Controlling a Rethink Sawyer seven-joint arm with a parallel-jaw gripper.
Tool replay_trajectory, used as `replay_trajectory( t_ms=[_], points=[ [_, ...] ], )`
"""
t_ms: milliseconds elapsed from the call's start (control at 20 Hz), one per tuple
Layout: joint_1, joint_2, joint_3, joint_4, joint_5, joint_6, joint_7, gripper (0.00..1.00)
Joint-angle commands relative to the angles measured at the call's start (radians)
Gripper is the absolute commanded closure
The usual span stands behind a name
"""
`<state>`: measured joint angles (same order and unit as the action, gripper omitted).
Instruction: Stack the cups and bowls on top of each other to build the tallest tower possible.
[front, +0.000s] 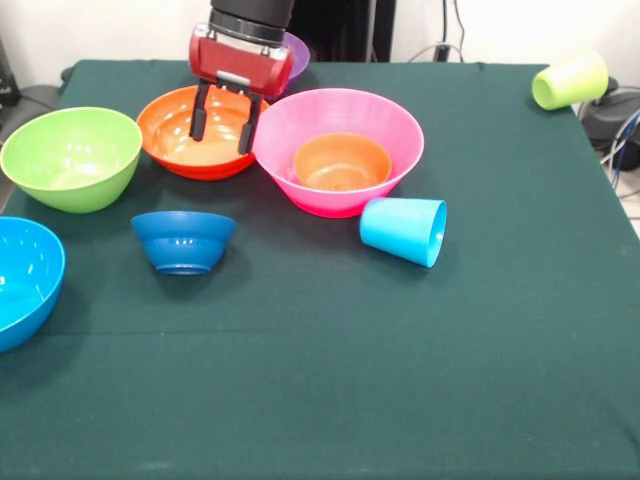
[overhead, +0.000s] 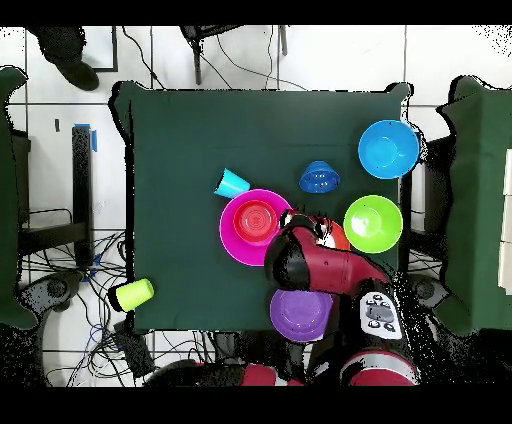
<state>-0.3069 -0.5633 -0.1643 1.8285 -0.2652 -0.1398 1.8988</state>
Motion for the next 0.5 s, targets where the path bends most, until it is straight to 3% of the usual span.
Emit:
replay_trajectory(
  t_ms=[50, 500],
  points=[
    [-0.010, 0.059, 0.098, -0.103, 0.085, 0.169, 0.124, 0.00],
    [0.067, 0.123, 0.011, -0.146, 0.158, 0.140, 0.139, 0.00]
  ],
)
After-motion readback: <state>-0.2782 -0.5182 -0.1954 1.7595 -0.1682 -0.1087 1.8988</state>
